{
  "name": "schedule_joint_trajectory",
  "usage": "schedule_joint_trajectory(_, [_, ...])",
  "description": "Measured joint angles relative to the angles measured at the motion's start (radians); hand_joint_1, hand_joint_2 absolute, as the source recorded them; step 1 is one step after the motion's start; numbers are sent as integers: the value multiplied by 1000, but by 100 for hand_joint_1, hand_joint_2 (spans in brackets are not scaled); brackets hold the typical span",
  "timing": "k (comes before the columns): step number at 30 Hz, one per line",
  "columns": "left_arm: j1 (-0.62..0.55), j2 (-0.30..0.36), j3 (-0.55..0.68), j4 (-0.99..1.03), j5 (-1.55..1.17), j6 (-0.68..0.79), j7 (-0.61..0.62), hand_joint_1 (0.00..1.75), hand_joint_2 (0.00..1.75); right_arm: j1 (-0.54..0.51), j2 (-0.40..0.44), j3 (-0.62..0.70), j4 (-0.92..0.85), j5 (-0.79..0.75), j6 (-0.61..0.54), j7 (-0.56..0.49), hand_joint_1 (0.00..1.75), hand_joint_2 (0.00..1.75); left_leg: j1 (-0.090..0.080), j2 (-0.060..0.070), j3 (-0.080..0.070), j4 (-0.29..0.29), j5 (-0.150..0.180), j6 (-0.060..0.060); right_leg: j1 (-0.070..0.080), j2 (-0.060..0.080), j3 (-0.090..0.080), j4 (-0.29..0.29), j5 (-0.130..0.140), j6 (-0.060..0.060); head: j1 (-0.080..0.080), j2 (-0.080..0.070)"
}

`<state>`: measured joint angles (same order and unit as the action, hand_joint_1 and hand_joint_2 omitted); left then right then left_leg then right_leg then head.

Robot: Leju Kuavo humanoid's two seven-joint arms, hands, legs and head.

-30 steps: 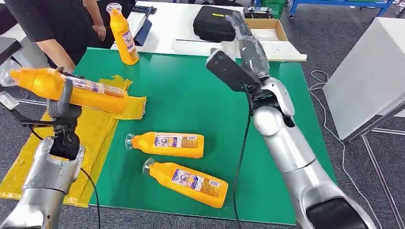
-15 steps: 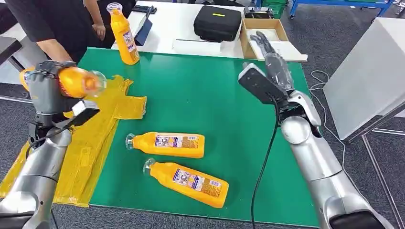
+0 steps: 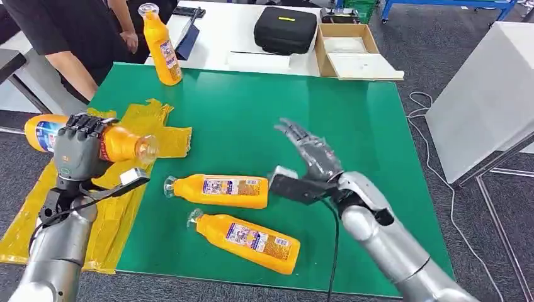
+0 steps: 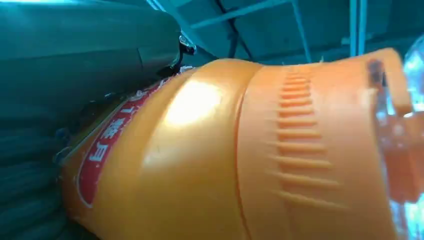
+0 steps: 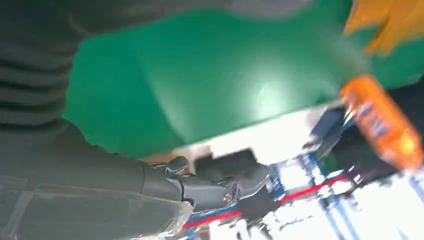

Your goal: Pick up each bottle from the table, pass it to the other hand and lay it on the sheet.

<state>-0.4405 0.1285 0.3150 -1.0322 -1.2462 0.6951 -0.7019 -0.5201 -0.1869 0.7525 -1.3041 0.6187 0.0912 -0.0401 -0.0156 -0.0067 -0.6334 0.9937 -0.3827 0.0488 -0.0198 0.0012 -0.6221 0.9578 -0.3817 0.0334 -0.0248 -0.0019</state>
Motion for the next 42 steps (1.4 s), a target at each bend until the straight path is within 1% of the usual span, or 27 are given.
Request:
schedule_joint_trajectory(3, [15,-10,24,-4,-40,0,0,175,175,36,2,46,-43,73,-18,40,0,175,0,-2,0,0,0,0,1,0,-1,0,0,0,0,0])
schedule_joint_trajectory(7, [33,-33,68,-4,-115,0,0,175,175,120,45,128,-113,218,-45,105,0,175,0,-2,0,0,0,0,1,0,-1,0,0,0,0,0])
schedule_joint_trajectory(10, [44,-48,110,-4,-147,0,0,175,175,160,67,168,-160,261,-48,125,0,175,0,-2,-1,0,0,0,1,0,-2,0,0,0,0,0])
schedule_joint_trajectory(15, [61,-56,155,-4,-155,0,1,175,175,174,87,193,-193,277,-33,120,0,175,0,-2,-1,-1,0,0,1,0,-2,0,0,-1,0,0])
schedule_joint_trajectory(16, [65,-56,165,-4,-161,0,3,154,175,174,93,194,-197,282,-23,117,0,175,0,-2,-1,-1,0,0,1,0,-2,0,0,-1,0,0])
schedule_joint_trajectory(17, [68,-57,176,-4,-172,0,4,0,175,173,102,194,-200,289,-9,115,0,175,0,-1,-1,-1,0,0,1,0,-2,0,0,0,0,0])
schedule_joint_trajectory(20, [74,-64,219,-2,-209,0,6,0,175,163,135,197,-202,305,17,108,0,175,0,-2,-1,-1,0,0,1,0,-2,0,0,-1,0,0])
schedule_joint_trajectory(21, [74,-66,232,1,-222,0,13,0,0,158,145,198,-202,309,25,106,0,175,0,-2,-1,-1,0,0,1,0,-2,0,0,-1,0,0])
schedule_joint_trajectory(26, [74,-67,270,18,-253,0,47,0,0,146,188,198,-202,324,42,102,0,175,0,-2,-1,-1,0,0,1,0,-2,0,0,-1,0,0])
schedule_joint_trajectory(31, [72,-69,269,34,-268,0,71,0,0,134,223,197,-202,340,55,106,0,175,0,-2,-1,-1,0,0,1,0,-2,0,0,-1,0,0])
schedule_joint_trajectory(42, [55,-76,248,63,-255,0,111,0,0,115,266,189,-202,350,97,111,0,175,0,-1,0,-1,0,-1,1,0,-2,0,0,-1,0,0])
